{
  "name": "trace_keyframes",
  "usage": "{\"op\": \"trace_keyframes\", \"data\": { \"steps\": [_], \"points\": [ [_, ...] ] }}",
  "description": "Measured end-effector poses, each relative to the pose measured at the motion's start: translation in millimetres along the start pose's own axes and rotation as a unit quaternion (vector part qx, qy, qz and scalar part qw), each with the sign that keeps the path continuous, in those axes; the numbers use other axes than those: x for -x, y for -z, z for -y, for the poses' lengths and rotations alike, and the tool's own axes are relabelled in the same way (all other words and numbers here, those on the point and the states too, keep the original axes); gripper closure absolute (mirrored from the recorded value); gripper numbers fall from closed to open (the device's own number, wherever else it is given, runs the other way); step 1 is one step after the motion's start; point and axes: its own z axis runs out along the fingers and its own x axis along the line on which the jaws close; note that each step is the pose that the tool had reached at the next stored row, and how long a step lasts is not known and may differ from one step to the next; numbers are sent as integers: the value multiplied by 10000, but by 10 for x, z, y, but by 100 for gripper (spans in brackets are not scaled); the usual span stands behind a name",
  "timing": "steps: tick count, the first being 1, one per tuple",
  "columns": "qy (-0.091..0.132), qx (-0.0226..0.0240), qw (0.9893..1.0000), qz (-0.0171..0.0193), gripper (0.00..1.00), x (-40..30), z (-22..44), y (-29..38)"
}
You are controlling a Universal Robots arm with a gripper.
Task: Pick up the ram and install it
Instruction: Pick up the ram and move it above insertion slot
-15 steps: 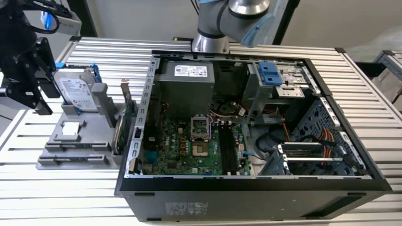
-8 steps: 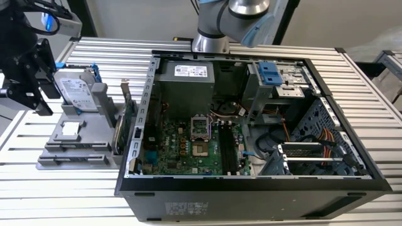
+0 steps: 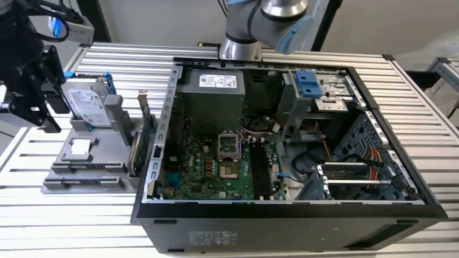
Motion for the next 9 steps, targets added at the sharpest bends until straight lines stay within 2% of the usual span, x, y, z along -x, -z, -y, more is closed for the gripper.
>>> {"op": "trace_keyframes", "data": {
  "steps": [9],
  "points": [
    [0, 0, 10000, -3, 0, 0, 0, -28]
  ]
}}
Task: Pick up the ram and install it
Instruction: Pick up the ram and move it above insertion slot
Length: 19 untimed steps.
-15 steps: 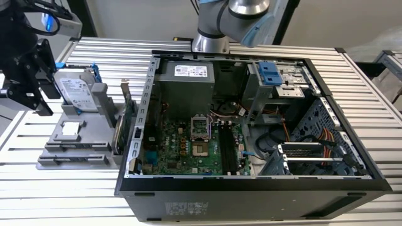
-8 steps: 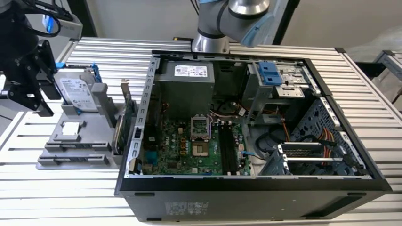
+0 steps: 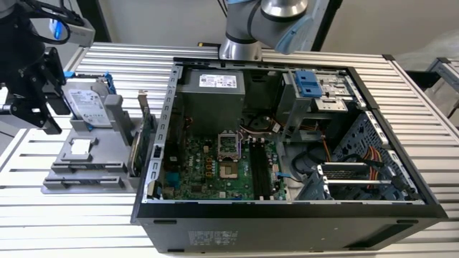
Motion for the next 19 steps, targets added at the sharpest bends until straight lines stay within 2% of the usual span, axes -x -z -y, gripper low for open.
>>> {"op": "trace_keyframes", "data": {
  "steps": [19],
  "points": [
    [0, 0, 10000, -2, 0, -1, 1, -49]
  ]
}}
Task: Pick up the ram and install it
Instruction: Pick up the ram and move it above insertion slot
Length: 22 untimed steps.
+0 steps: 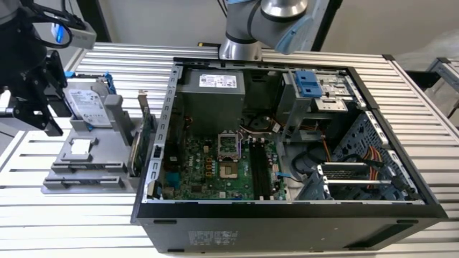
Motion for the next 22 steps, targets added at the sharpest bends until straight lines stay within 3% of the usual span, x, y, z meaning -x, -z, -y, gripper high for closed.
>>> {"op": "trace_keyframes", "data": {
  "steps": [7, 22],
  "points": [
    [0, -1, 10000, 1, 0, 0, 0, -16],
    [0, 0, 10000, 0, 0, -2, 1, -125]
  ]
}}
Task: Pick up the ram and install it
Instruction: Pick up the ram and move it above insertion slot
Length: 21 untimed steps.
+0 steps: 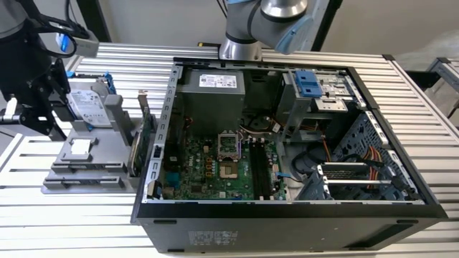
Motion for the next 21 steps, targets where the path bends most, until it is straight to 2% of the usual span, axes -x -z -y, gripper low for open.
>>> {"op": "trace_keyframes", "data": {
  "steps": [21],
  "points": [
    [0, 0, 10000, -2, 0, -5, 2, -73]
  ]
}}
